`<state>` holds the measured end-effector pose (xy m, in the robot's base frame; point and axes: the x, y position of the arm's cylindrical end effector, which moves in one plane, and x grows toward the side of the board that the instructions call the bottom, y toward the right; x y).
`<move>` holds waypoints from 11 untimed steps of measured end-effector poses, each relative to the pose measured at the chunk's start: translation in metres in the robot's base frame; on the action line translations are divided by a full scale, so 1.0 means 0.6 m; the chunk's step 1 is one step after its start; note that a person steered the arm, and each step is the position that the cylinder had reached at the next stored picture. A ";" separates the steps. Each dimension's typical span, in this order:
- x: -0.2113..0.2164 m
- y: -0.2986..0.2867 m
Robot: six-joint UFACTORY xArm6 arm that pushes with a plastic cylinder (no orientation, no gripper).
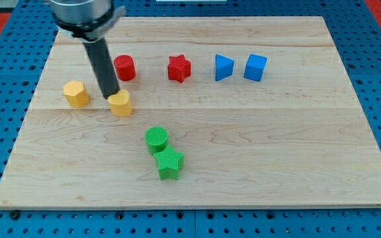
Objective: Move the green circle towards the blue triangle
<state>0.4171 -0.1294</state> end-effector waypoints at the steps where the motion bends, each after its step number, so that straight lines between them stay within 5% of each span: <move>1: 0.032 -0.040; 2: 0.093 -0.067; 4: 0.046 0.059; 6: 0.184 -0.067; 8: 0.184 0.222; 9: 0.174 0.287; 11: 0.023 0.324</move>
